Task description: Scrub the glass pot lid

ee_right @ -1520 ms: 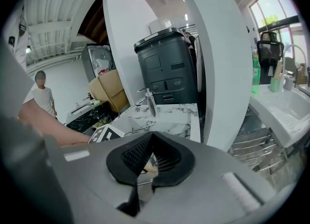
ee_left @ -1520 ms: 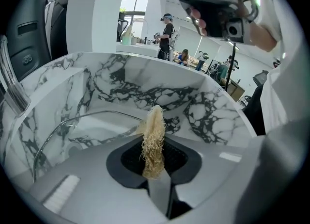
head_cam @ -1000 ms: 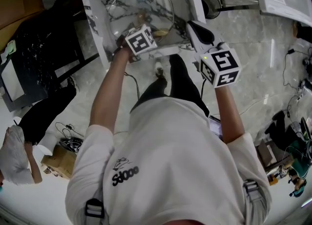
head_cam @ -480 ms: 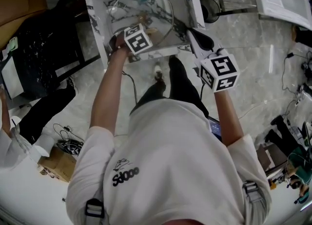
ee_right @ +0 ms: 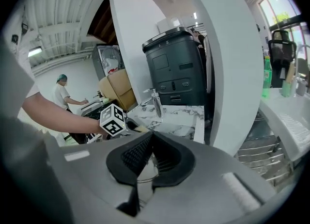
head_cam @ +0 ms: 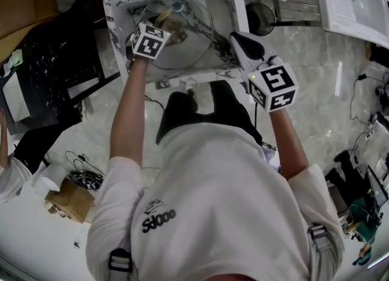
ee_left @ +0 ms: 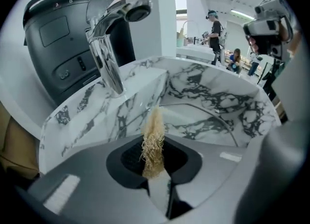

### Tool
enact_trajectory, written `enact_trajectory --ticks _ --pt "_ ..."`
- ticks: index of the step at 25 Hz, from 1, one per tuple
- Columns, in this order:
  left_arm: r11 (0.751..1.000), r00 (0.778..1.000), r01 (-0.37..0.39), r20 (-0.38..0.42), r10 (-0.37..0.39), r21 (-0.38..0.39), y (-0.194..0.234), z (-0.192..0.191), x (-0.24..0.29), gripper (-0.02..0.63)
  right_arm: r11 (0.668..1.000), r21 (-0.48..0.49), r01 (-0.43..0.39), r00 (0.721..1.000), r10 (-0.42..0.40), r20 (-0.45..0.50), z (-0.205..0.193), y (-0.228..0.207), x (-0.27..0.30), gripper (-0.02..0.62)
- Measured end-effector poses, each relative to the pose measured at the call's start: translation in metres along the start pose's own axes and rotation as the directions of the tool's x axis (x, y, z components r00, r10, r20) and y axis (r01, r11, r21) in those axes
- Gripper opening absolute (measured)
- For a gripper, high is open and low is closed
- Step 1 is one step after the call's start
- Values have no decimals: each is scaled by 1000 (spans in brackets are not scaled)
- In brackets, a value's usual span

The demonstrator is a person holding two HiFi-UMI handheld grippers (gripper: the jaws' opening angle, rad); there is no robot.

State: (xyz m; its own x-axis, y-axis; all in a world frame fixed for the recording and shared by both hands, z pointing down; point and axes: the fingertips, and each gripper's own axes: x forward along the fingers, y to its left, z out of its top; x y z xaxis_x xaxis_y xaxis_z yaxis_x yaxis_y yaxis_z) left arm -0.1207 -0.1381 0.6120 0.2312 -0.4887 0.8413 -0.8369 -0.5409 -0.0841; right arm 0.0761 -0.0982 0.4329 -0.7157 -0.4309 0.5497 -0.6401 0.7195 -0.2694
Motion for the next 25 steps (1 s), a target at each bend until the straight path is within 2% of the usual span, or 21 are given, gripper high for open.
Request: enact_trajectory --ticks 7,11,16,20,23,25 --pt "995 995 -101 -2 101 14 44 5 38 57 999 34 36 999 -36 -2 8 3 25 5" --pt "992 996 -92 23 90 81 42 13 51 57 993 79 93 996 -93 2 11 7 34 5" --pt "993 1000 -14 23 11 117 15 13 64 57 976 141 163 986 -167 17 11 19 36 5" --pt "985 994 107 9 -109 138 -21 23 69 57 962 164 220 974 -225 15 10 21 31 5" --pt "956 978 206 -35 -204 208 -52 16 66 57 952 177 249 966 -256 18 10 24 26 5" --pt "922 960 279 -62 -272 268 -73 8 60 57 949 181 258 964 -266 20 9 26 23 5"
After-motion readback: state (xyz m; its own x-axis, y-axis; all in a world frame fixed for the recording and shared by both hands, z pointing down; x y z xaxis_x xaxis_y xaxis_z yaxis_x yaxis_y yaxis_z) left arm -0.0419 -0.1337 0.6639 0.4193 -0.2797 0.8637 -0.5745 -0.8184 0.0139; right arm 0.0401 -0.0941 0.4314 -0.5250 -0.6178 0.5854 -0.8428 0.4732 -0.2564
